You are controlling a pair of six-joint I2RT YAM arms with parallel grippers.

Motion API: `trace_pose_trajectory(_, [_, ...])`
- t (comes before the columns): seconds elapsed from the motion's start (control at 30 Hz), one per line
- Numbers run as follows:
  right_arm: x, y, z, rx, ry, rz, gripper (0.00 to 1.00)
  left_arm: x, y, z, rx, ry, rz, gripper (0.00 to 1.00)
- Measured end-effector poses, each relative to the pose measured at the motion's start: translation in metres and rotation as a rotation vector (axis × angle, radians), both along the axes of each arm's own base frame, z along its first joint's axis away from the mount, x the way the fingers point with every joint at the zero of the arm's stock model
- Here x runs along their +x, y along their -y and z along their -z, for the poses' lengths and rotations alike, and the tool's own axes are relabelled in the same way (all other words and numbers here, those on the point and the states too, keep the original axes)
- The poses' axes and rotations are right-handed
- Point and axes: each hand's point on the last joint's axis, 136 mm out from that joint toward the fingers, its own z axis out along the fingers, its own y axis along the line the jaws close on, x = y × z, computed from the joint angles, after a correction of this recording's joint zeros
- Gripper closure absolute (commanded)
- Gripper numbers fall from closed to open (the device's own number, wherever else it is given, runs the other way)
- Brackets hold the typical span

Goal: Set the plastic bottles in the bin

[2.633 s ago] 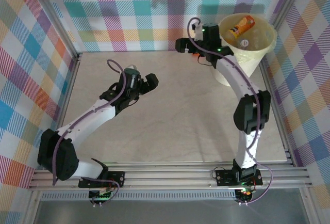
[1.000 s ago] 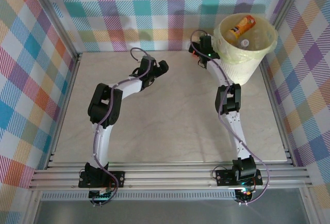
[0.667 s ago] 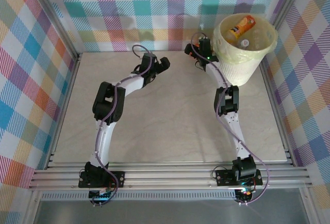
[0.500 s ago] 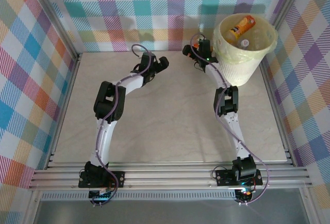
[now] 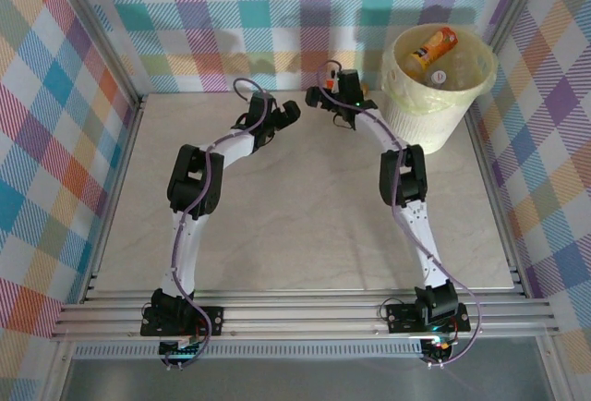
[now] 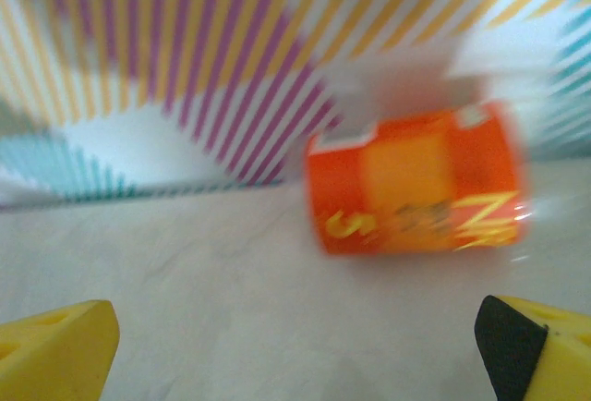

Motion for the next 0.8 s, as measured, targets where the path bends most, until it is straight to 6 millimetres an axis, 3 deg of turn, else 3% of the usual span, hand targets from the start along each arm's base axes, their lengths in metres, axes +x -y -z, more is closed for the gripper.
trace_pose_trajectory(0.23, [0.029,0.064,-0.022,0.029,0.055,0.256,0.0,0.013,0.012,-0.016,-0.017,0.051,0.049,0.0])
trace_pose_trajectory(0.33, [0.037,0.083,-0.015,0.047,0.062,0.324,0.0,0.016,0.015,-0.02,-0.02,0.068,0.059,0.0])
trace_pose_trajectory(0.7, [0.046,0.089,0.052,0.194,-0.033,0.363,0.0,0.018,0.015,-0.018,-0.023,0.082,0.063,0.0])
trace_pose_trajectory(0.8, [0.053,0.083,0.046,0.255,0.002,0.322,0.0,0.021,0.012,-0.012,-0.023,0.08,0.057,0.0])
